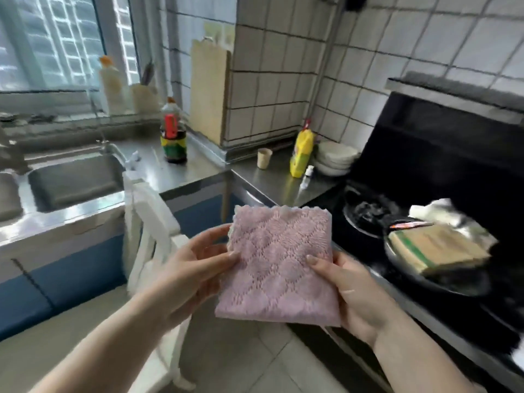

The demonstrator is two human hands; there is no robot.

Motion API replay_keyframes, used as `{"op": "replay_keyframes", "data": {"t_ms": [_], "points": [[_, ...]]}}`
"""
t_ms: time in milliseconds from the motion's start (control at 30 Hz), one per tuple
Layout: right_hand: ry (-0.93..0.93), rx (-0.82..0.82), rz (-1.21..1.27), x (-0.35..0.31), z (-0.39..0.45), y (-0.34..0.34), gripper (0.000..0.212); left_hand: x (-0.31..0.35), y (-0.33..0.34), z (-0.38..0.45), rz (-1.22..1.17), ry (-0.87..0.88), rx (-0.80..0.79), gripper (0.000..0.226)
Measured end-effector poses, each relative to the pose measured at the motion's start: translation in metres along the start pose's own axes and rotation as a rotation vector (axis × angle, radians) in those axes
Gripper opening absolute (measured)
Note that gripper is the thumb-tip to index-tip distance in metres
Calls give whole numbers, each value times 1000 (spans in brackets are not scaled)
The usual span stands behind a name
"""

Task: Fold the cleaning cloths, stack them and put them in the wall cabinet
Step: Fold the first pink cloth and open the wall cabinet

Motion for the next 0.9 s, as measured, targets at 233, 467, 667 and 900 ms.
{"op": "replay_keyframes", "data": {"t_ms": [233,467,667,900], "points": [[-96,346,120,-36,-46,-88,39,-5,123,61,90,-117,-373,44],[-161,551,191,-58,-110,-166,39,-31,253,84,186,-169,-683,49],[-264,662,175,-99,-167,-258,41,-60,385,92,203,-172,-879,48],[-385,715,71,-171,-212,-388,38,-69,539,121,207,-30,-950,33]]}}
Point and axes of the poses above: each hand's wrist, its own z-axis towards the middle knuckle, its own y-axis out of the palm, x = y × z, the point moved 10 cm from there along z, towards the middle knuckle, and after that the axes turned 15 degrees about -z, right-handed, at the moved point
